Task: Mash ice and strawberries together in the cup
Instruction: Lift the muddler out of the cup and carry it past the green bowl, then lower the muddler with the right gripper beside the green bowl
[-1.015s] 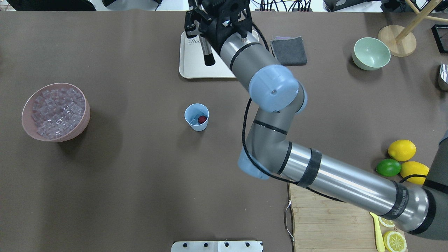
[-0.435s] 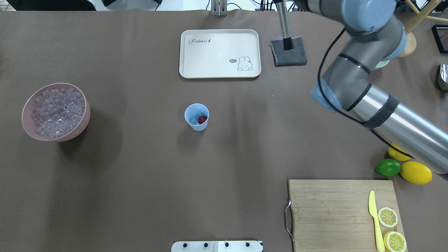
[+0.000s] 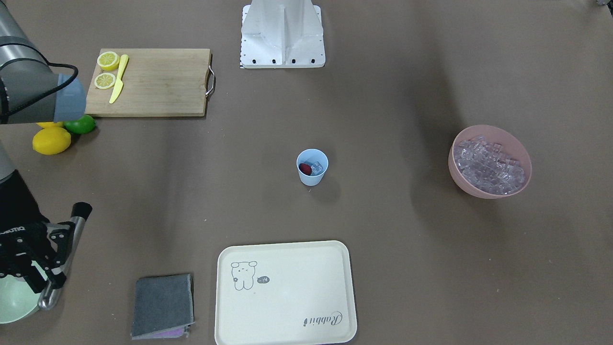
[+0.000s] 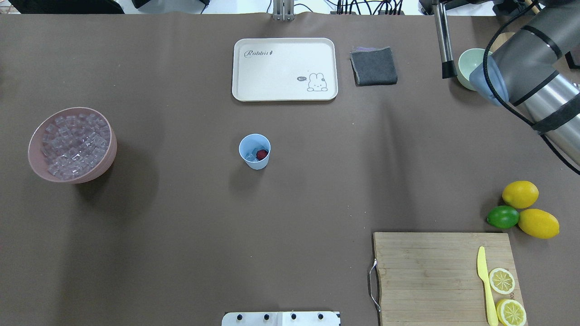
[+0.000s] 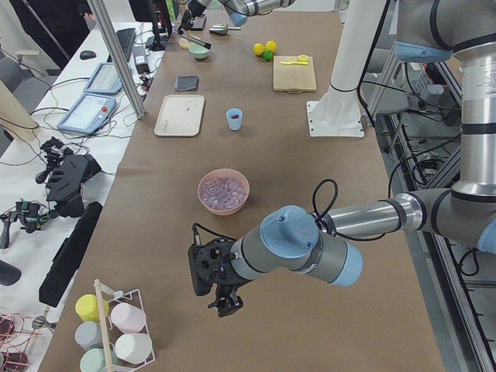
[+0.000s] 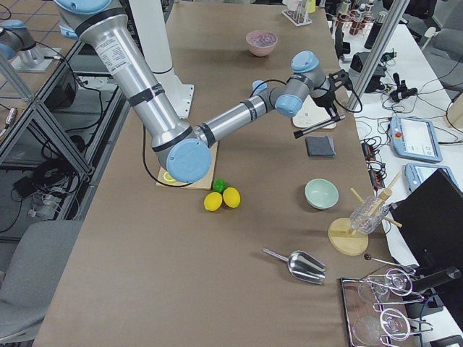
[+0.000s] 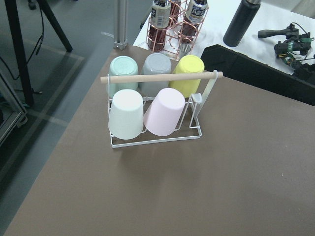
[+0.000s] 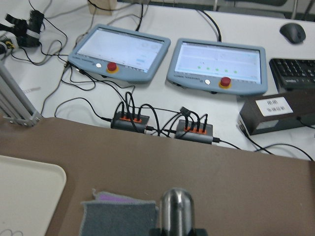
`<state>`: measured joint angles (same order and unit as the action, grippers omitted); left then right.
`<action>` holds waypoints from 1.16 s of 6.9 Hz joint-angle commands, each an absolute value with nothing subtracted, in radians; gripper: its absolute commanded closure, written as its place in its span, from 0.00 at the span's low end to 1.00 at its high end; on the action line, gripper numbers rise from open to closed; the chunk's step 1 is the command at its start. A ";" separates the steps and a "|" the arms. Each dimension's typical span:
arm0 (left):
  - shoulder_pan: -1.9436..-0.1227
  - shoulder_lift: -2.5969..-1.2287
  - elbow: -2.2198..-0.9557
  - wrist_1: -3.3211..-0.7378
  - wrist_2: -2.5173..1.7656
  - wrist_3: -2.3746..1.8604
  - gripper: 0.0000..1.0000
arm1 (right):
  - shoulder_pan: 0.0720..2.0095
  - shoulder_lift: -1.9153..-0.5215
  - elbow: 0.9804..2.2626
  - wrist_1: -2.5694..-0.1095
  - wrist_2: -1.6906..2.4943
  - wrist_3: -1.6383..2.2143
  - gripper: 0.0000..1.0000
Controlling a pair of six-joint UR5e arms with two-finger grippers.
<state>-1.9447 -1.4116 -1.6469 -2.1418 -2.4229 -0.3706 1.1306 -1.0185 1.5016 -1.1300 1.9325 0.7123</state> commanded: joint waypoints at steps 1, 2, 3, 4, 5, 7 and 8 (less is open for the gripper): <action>-1.896 -1.413 -1.643 -2.218 -2.437 -0.367 0.02 | 1.164 -1.026 1.499 -1.372 2.049 0.710 1.00; -1.875 -1.413 -1.641 -2.238 -2.433 -0.365 0.02 | 1.163 -1.026 1.485 -1.429 2.052 0.707 1.00; -1.852 -1.414 -1.641 -2.253 -2.427 -0.365 0.02 | 1.160 -1.028 1.448 -1.445 2.097 0.703 1.00; -1.839 -1.416 -1.641 -2.267 -2.425 -0.365 0.02 | 1.135 -1.032 1.406 -1.448 2.130 0.692 1.00; -1.830 -1.419 -1.643 -2.273 -2.425 -0.365 0.02 | 1.085 -1.037 1.384 -1.447 2.123 0.674 1.00; -1.812 -1.449 -1.640 -2.270 -2.424 -0.370 0.02 | 1.045 -1.057 1.387 -1.436 2.123 0.670 1.00; -1.810 -1.460 -1.637 -2.270 -2.422 -0.371 0.02 | 1.040 -1.068 1.390 -1.434 2.120 0.638 1.00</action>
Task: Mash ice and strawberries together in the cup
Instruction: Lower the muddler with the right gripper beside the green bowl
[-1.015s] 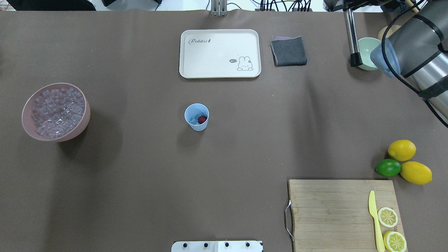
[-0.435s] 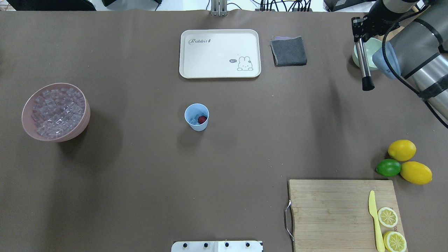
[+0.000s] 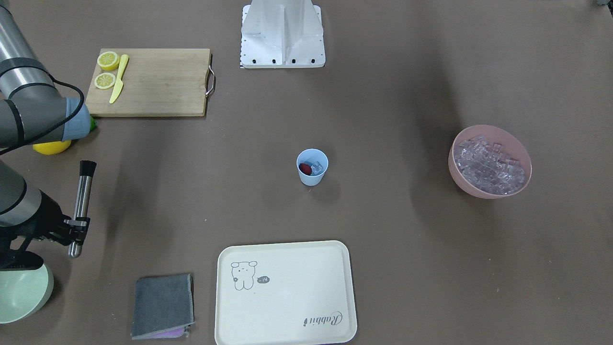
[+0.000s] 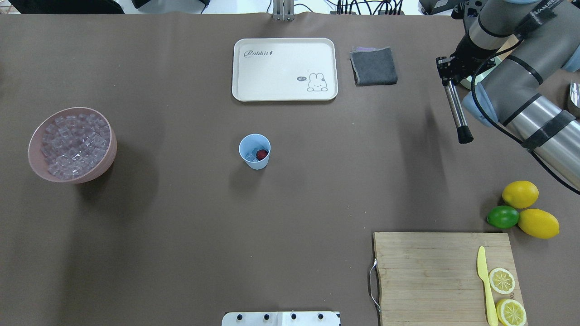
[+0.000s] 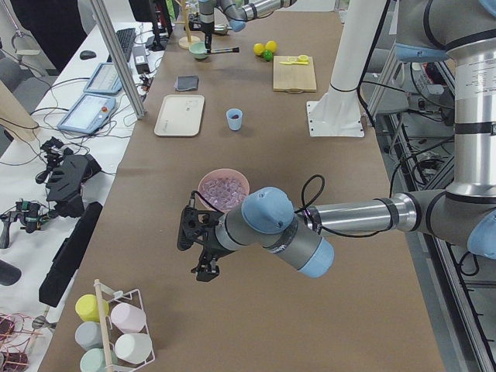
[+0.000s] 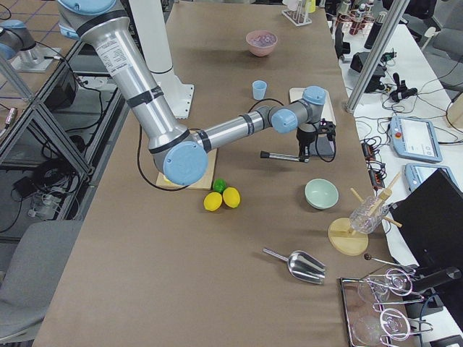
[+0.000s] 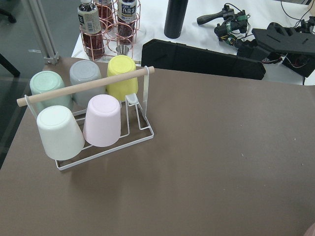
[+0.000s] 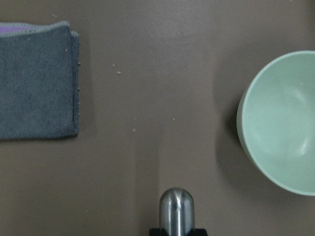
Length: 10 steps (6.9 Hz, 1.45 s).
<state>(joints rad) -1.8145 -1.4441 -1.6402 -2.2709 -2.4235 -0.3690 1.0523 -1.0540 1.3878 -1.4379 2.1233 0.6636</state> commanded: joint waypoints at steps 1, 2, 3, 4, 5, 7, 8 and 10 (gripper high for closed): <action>-1.804 -1.460 -1.637 -2.270 -2.424 -0.374 0.02 | 1.040 -1.095 1.397 -1.431 2.103 0.631 1.00; -1.804 -1.460 -1.637 -2.270 -2.422 -0.374 0.02 | 1.040 -1.113 1.400 -1.430 2.079 0.624 1.00; -1.804 -1.460 -1.637 -2.269 -2.422 -0.376 0.02 | 1.039 -1.139 1.402 -1.393 2.053 0.624 1.00; -1.789 -1.460 -1.637 -2.267 -2.422 -0.377 0.02 | 1.039 -1.158 1.402 -1.369 2.045 0.626 1.00; -1.783 -1.460 -1.629 -2.269 -2.422 -0.379 0.02 | 1.037 -1.161 1.399 -1.368 2.016 0.626 1.00; -1.782 -1.460 -1.629 -2.269 -2.424 -0.379 0.02 | 1.016 -1.161 1.391 -1.368 1.997 0.626 1.00; -1.782 -1.460 -1.628 -2.269 -2.424 -0.379 0.02 | 1.011 -1.161 1.391 -1.368 1.997 0.626 1.00; -1.782 -1.460 -1.623 -2.269 -2.424 -0.374 0.02 | 1.003 -1.167 1.391 -1.368 1.997 0.627 1.00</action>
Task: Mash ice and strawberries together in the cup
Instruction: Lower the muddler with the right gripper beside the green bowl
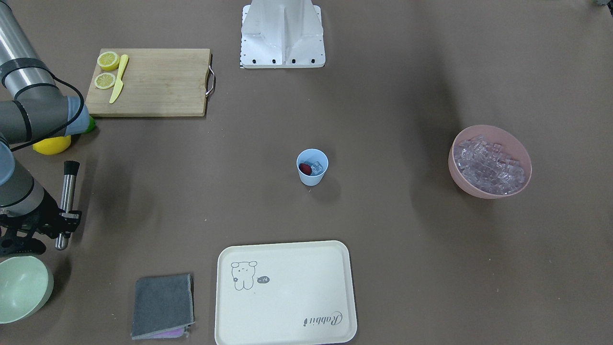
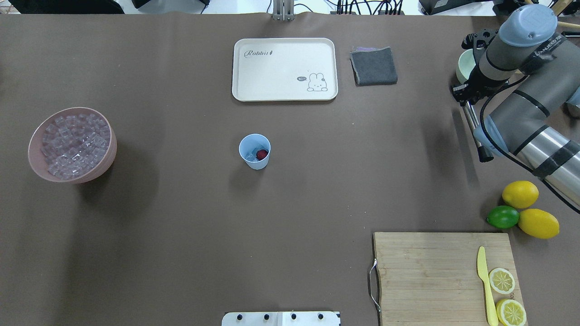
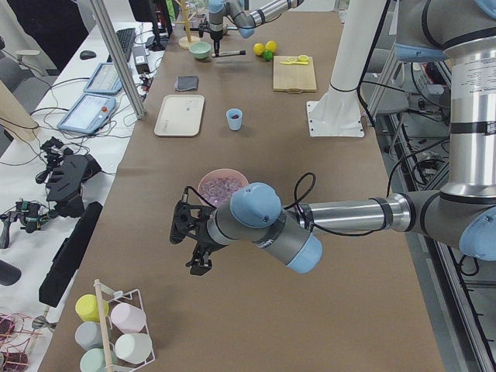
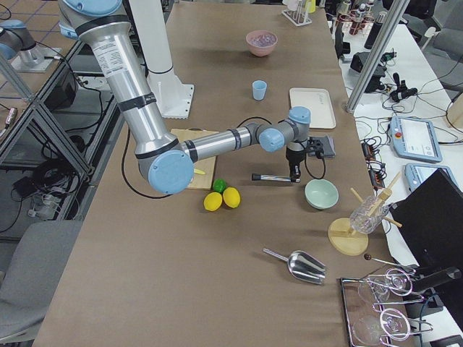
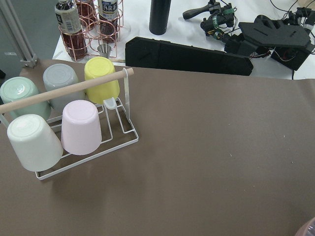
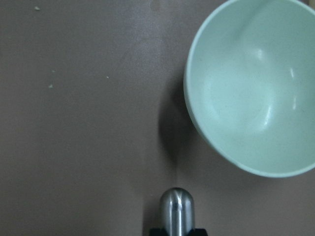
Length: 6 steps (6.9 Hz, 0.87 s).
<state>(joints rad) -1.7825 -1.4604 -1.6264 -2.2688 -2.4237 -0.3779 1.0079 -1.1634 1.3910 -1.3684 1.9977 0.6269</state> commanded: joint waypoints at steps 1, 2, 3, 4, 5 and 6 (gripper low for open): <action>-1.782 -1.462 -1.618 -2.269 -2.424 -0.371 0.02 | 1.002 -1.169 1.390 -1.368 1.997 0.627 1.00; -1.782 -1.460 -1.617 -2.269 -2.424 -0.370 0.02 | 1.002 -1.173 1.397 -1.368 1.997 0.627 1.00; -1.782 -1.460 -1.615 -2.269 -2.422 -0.368 0.02 | 1.002 -1.177 1.402 -1.368 1.997 0.627 1.00; -1.782 -1.459 -1.609 -2.270 -2.424 -0.368 0.02 | 1.000 -1.175 1.398 -1.368 1.997 0.627 1.00; -1.782 -1.459 -1.611 -2.272 -2.422 -0.368 0.02 | 0.997 -1.175 1.394 -1.368 1.996 0.626 1.00; -1.782 -1.459 -1.609 -2.272 -2.422 -0.368 0.02 | 0.988 -1.175 1.391 -1.368 1.996 0.627 1.00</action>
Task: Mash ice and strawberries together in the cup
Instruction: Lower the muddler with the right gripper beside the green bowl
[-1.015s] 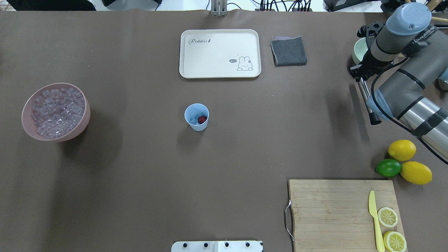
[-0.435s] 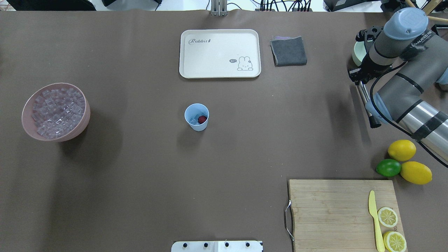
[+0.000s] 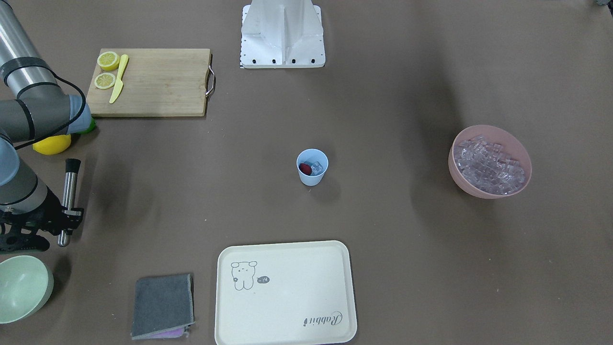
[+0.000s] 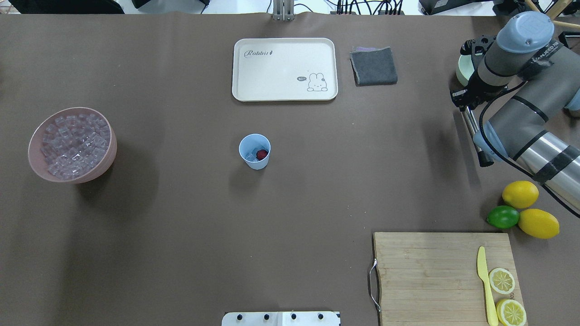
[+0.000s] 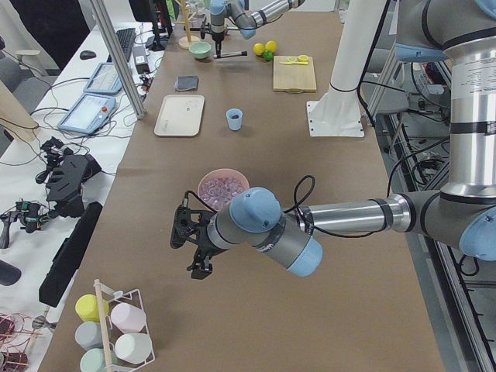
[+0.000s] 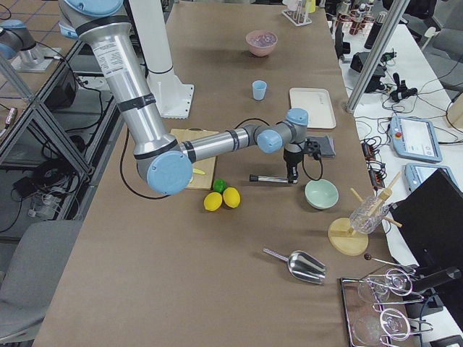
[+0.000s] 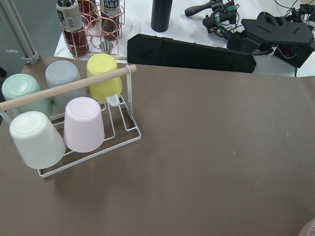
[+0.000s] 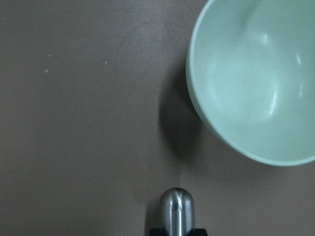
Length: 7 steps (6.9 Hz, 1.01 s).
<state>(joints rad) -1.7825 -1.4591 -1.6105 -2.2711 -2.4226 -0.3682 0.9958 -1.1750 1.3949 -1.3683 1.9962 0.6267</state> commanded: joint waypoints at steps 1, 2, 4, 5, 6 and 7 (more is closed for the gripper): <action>-1.782 -1.460 -1.609 -2.270 -2.422 -0.368 0.02 | 0.985 -1.178 1.390 -1.368 1.996 0.627 1.00; -1.782 -1.460 -1.609 -2.270 -2.422 -0.368 0.02 | 0.980 -1.187 1.390 -1.368 1.996 0.627 1.00; -1.782 -1.462 -1.609 -2.270 -2.422 -0.368 0.02 | 0.968 -1.187 1.387 -1.368 1.961 0.629 1.00; -1.782 -1.460 -1.612 -2.272 -2.422 -0.368 0.02 | 0.966 -1.187 1.388 -1.368 1.962 0.633 1.00; -1.782 -1.460 -1.611 -2.272 -2.422 -0.368 0.02 | 0.963 -1.190 1.388 -1.368 1.959 0.638 0.38; -1.786 -1.450 -1.614 -2.282 -2.422 -0.367 0.02 | 0.962 -1.216 1.416 -1.367 1.944 0.637 0.00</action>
